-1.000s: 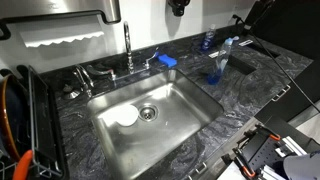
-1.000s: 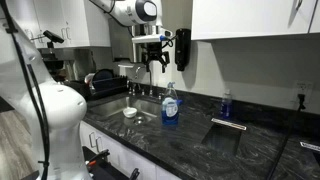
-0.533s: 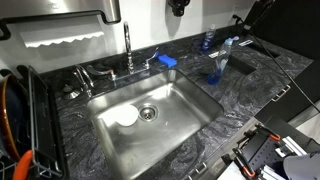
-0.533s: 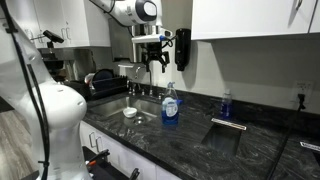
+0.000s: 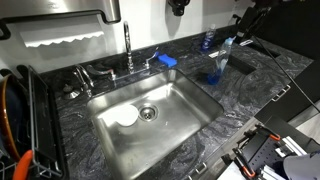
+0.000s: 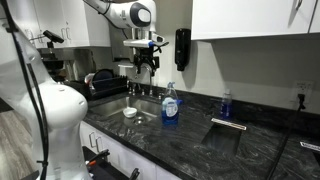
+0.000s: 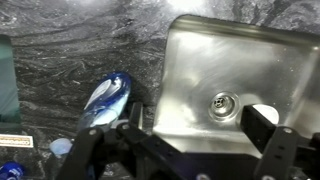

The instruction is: Move the bowl to the right

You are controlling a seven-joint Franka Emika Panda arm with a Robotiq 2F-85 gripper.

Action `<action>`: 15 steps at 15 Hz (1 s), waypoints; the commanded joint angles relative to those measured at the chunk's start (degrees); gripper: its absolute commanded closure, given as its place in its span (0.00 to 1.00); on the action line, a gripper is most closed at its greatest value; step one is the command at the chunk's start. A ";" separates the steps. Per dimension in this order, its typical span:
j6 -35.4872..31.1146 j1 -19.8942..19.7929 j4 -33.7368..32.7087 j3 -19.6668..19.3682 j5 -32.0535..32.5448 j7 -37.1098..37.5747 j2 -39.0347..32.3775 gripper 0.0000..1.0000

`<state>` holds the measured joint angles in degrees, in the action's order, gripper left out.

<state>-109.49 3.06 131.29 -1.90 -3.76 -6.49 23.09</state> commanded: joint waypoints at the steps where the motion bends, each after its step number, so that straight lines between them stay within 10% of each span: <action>1: -2.02 1.96 3.65 2.79 -5.60 3.55 1.66 0.00; 15: -42.60 8.75 14.44 18.67 -7.44 26.92 -15.95 0.00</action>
<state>-145.56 11.73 147.57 15.97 -12.19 19.60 15.01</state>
